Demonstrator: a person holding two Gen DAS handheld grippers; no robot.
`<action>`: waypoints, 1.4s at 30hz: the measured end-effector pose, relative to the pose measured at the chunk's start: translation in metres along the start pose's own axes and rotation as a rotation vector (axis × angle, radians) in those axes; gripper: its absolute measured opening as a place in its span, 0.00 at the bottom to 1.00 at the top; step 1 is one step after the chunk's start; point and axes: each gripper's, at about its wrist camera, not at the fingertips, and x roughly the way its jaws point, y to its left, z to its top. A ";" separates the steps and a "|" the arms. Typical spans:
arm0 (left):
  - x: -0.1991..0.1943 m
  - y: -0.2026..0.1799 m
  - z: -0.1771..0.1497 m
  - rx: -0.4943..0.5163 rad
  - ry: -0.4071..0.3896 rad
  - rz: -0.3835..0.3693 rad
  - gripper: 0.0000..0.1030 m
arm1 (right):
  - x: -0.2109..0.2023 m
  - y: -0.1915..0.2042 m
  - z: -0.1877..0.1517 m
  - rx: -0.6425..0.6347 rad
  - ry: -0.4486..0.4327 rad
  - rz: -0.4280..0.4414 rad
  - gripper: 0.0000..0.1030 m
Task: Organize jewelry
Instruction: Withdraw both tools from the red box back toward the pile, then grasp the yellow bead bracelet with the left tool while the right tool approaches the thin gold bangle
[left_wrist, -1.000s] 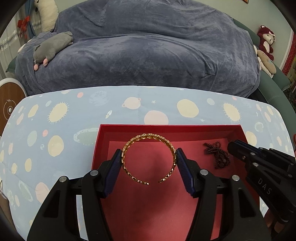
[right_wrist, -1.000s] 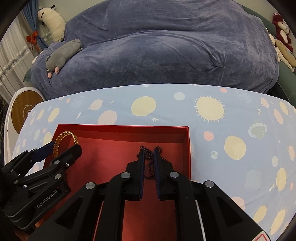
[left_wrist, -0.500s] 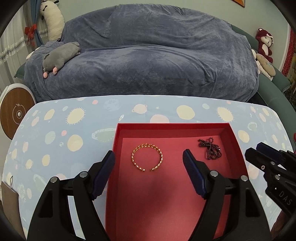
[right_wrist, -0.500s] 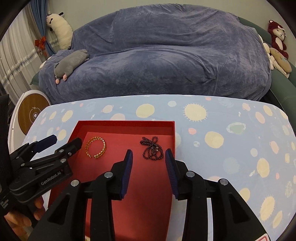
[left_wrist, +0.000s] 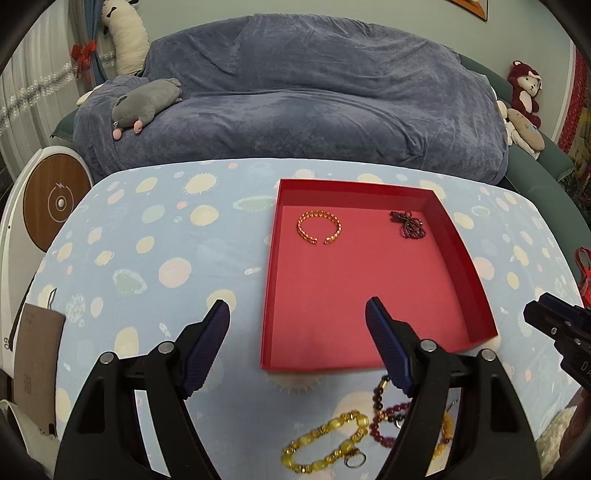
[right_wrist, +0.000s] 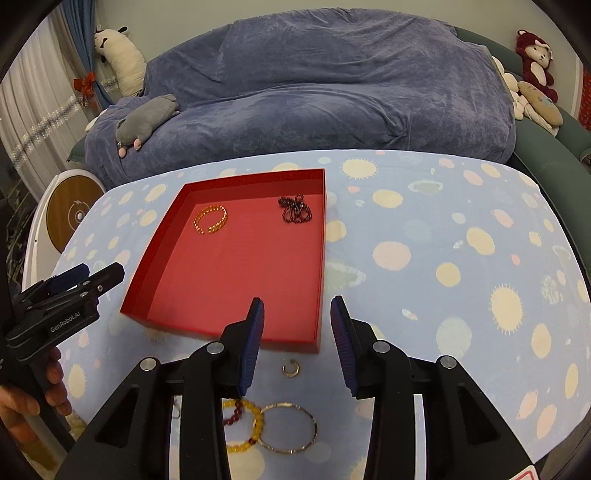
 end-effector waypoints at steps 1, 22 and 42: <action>-0.005 0.000 -0.007 0.006 -0.002 0.005 0.70 | -0.004 0.000 -0.008 0.004 0.005 0.003 0.36; -0.028 -0.001 -0.139 -0.041 0.096 -0.008 0.75 | -0.023 0.006 -0.137 0.004 0.087 -0.032 0.36; 0.020 0.008 -0.131 -0.061 0.115 -0.006 0.57 | -0.010 0.012 -0.144 -0.012 0.122 -0.032 0.36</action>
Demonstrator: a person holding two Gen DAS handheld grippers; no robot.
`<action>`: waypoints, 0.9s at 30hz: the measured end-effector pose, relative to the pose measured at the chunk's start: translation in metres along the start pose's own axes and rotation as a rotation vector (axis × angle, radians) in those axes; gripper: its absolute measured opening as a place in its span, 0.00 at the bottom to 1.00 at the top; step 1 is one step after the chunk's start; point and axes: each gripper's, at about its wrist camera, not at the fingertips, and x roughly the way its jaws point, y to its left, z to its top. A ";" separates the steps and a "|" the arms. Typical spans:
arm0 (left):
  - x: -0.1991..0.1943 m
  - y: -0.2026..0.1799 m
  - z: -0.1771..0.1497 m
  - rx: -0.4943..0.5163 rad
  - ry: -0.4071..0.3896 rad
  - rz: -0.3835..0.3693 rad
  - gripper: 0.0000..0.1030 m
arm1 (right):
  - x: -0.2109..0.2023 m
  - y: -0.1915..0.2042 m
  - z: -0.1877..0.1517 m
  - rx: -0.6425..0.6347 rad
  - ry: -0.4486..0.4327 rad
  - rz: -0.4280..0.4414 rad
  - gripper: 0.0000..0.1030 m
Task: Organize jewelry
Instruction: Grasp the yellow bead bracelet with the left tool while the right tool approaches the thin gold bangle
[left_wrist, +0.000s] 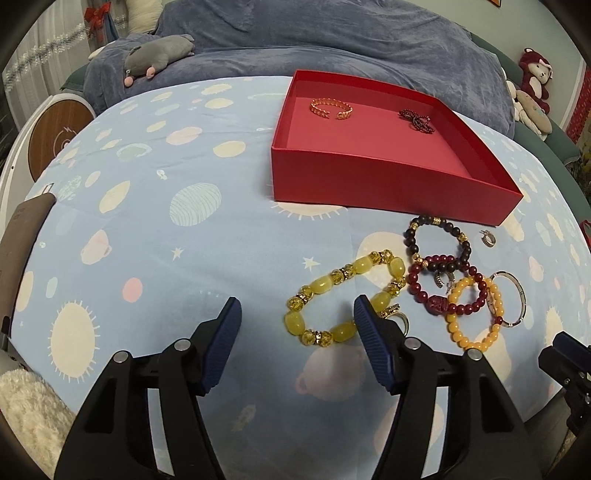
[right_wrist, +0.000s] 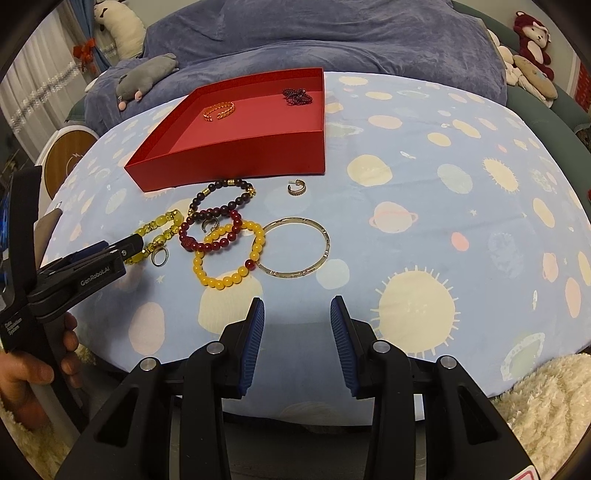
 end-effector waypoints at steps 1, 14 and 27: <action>0.001 0.001 0.001 -0.009 -0.002 -0.008 0.55 | 0.001 0.000 0.000 0.000 0.003 0.000 0.36; 0.006 -0.010 0.003 0.039 0.004 -0.004 0.23 | 0.010 0.005 -0.002 -0.006 0.035 0.005 0.36; -0.006 0.001 0.000 -0.012 -0.022 -0.046 0.09 | 0.010 0.000 -0.002 0.022 0.037 0.013 0.36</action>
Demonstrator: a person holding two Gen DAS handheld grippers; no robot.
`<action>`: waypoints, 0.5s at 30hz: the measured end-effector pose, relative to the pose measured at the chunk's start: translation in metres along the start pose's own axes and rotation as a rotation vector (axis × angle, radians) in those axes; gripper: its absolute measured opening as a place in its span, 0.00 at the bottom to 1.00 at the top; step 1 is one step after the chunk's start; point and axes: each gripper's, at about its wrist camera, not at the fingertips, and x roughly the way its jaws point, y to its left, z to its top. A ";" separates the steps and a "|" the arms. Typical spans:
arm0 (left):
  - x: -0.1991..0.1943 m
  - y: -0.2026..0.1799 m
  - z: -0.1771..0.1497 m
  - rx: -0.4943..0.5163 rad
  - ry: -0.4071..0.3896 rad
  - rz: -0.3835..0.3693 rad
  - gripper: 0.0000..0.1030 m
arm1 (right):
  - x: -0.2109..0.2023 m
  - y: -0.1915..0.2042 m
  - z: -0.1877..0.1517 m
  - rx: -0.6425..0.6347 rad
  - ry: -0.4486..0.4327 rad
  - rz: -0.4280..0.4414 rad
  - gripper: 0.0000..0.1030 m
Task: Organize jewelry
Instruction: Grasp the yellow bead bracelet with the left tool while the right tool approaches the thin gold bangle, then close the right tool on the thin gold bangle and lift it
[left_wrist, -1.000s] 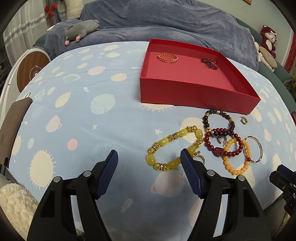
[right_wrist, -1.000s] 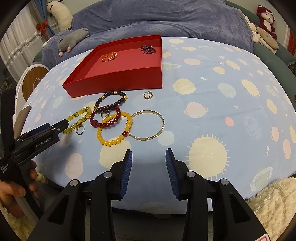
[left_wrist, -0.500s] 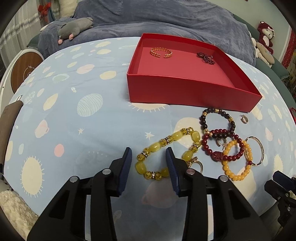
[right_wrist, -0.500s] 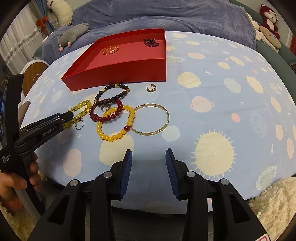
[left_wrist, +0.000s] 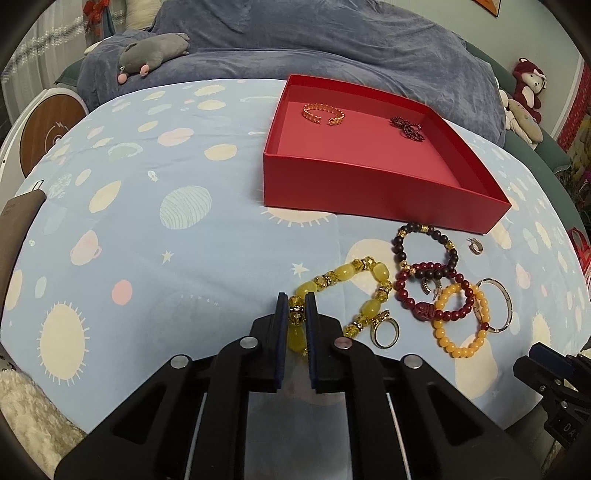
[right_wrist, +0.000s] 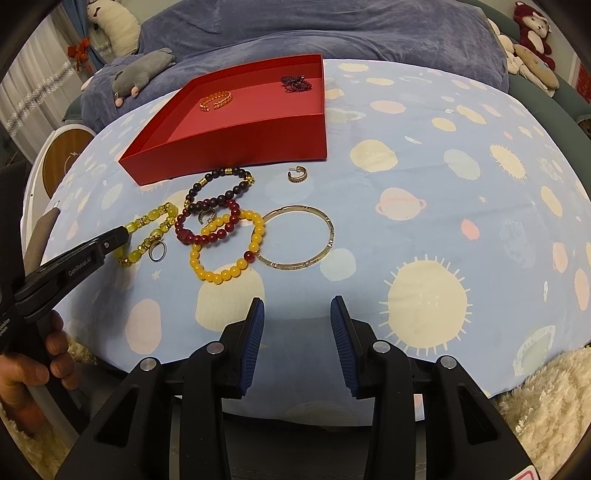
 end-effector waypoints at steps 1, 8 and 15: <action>-0.002 0.001 0.000 -0.004 -0.003 -0.001 0.09 | 0.000 0.000 0.000 0.000 -0.001 0.000 0.36; -0.005 0.010 -0.002 -0.036 0.005 0.012 0.09 | 0.010 -0.003 0.010 0.002 0.001 -0.010 0.36; -0.002 0.010 -0.004 -0.029 0.017 0.016 0.09 | 0.027 0.002 0.018 -0.028 0.019 -0.016 0.36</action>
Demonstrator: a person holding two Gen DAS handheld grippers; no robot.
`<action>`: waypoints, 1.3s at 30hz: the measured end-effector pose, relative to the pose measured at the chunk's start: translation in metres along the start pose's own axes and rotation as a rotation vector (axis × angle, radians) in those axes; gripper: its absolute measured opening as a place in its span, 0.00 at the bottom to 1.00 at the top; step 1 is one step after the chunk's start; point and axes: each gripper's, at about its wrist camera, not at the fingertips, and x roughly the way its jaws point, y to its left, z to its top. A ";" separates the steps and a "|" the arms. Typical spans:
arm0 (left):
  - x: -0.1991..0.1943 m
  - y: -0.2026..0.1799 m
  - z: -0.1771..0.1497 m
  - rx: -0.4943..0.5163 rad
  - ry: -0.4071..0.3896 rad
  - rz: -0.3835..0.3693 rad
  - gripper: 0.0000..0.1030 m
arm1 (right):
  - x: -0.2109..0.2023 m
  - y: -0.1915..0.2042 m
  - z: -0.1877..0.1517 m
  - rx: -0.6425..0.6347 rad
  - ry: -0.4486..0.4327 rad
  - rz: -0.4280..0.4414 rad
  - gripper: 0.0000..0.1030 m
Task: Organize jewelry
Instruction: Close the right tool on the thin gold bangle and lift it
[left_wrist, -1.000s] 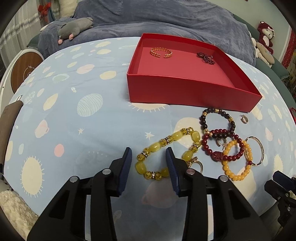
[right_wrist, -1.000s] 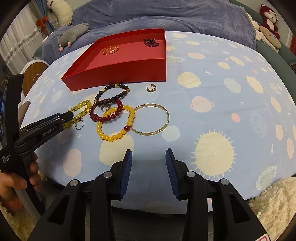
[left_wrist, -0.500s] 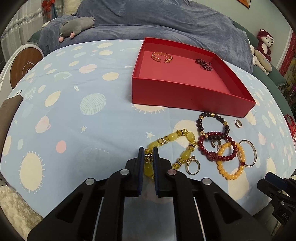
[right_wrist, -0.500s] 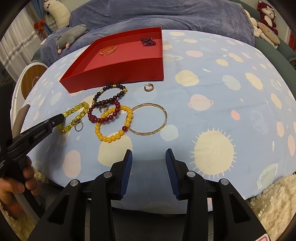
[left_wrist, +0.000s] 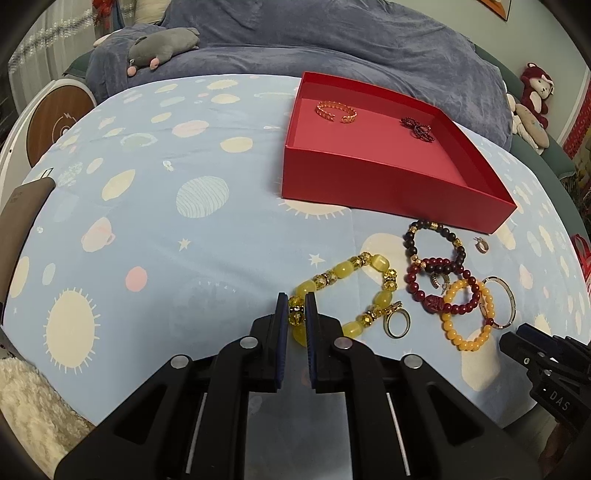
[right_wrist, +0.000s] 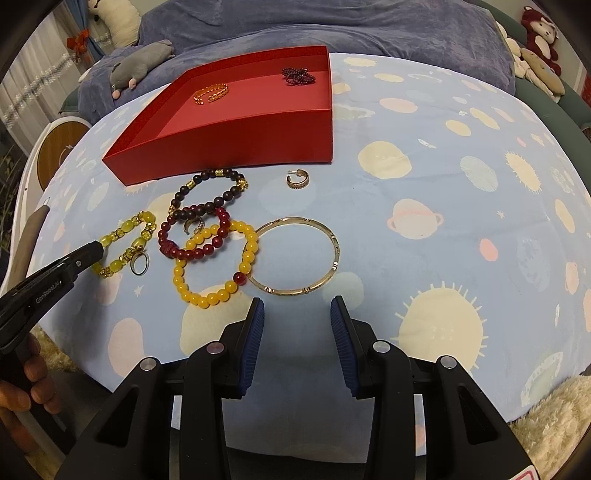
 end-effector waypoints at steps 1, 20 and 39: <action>0.000 0.000 0.000 0.001 0.002 -0.001 0.09 | 0.002 0.001 0.002 -0.004 -0.001 0.001 0.39; 0.005 -0.002 -0.003 0.013 0.019 0.000 0.09 | 0.027 0.016 0.035 -0.075 -0.052 -0.062 0.59; 0.001 -0.005 -0.003 -0.002 0.011 -0.030 0.09 | 0.012 0.000 0.028 0.004 -0.081 -0.052 0.58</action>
